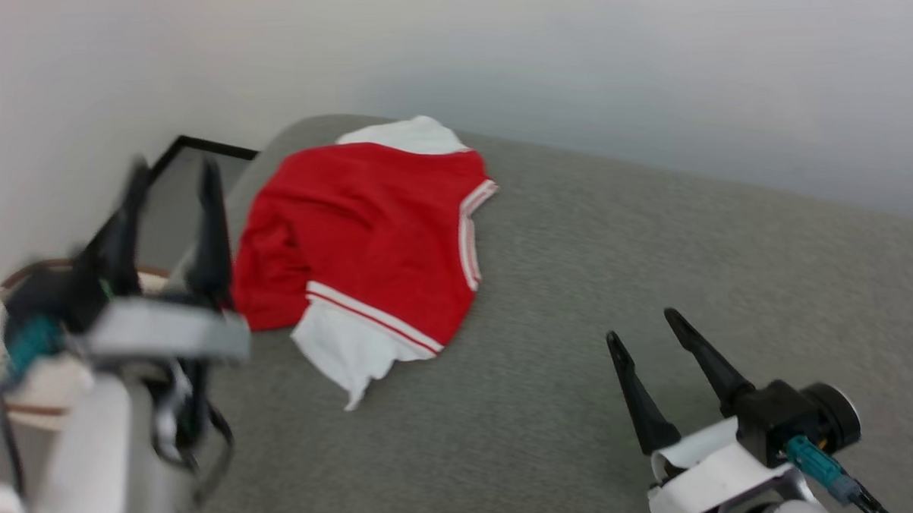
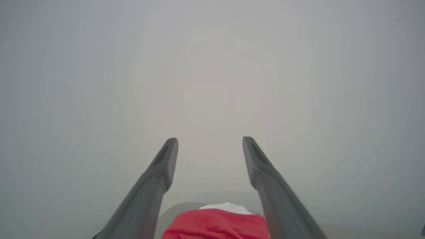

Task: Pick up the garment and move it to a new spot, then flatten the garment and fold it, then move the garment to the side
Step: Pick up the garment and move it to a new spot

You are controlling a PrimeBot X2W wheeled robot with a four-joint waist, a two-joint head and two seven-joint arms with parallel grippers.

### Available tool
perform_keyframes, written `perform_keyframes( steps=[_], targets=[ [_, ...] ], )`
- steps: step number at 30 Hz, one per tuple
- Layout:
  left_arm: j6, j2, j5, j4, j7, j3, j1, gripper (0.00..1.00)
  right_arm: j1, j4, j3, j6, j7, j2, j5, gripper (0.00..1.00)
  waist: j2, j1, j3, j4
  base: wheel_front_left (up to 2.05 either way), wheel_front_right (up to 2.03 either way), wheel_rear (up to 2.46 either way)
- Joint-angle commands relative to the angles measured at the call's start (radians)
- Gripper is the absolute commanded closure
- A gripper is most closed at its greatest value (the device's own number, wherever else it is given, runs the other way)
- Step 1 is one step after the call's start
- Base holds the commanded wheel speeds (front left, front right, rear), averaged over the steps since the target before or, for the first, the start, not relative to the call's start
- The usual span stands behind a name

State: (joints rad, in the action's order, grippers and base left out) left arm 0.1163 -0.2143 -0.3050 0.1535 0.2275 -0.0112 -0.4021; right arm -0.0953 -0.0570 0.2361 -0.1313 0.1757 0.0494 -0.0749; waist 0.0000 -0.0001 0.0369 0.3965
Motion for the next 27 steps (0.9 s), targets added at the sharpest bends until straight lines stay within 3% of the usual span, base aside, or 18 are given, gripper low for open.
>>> perform_keyframes(
  steps=[1, 7, 12, 21, 27],
  targets=[
    [0.009, -0.028, -0.013, 0.040, -0.017, -0.001, -0.067, 0.00, -0.027, 0.006, 0.006, 0.001, 0.005, 0.002, 0.005, 0.00, 0.0000, 0.0001, 0.164, -0.191, 0.00, 0.00, 0.00],
    [0.015, -0.129, -0.131, 0.285, -0.104, 0.022, -0.343, 0.00, -0.079, 0.019, 0.021, 0.001, 0.028, 0.002, 0.001, 0.00, 0.0000, 0.0001, 0.260, -0.307, 0.00, 0.00, 0.00],
    [0.015, -0.233, -0.249, 0.482, -0.242, 0.125, -0.497, 0.00, -0.113, 0.014, 0.061, 0.001, 0.045, 0.001, -0.009, 0.00, 0.0000, 0.0001, 0.302, -0.366, 0.00, 0.00, 0.00],
    [0.015, -0.342, -0.394, 0.781, -0.509, 0.220, -0.620, 0.00, -0.159, -0.002, 0.100, 0.001, 0.064, 0.001, -0.020, 0.00, 0.0000, 0.0001, 0.339, -0.430, 0.00, 0.00, 0.00],
    [0.015, -0.382, -0.460, 0.922, -0.674, 0.247, -0.648, 0.00, -0.166, 0.000, 0.101, 0.001, 0.071, 0.000, -0.018, 0.00, 0.0000, 0.0001, 0.354, -0.455, 0.00, 0.00, 0.00]
  ],
)
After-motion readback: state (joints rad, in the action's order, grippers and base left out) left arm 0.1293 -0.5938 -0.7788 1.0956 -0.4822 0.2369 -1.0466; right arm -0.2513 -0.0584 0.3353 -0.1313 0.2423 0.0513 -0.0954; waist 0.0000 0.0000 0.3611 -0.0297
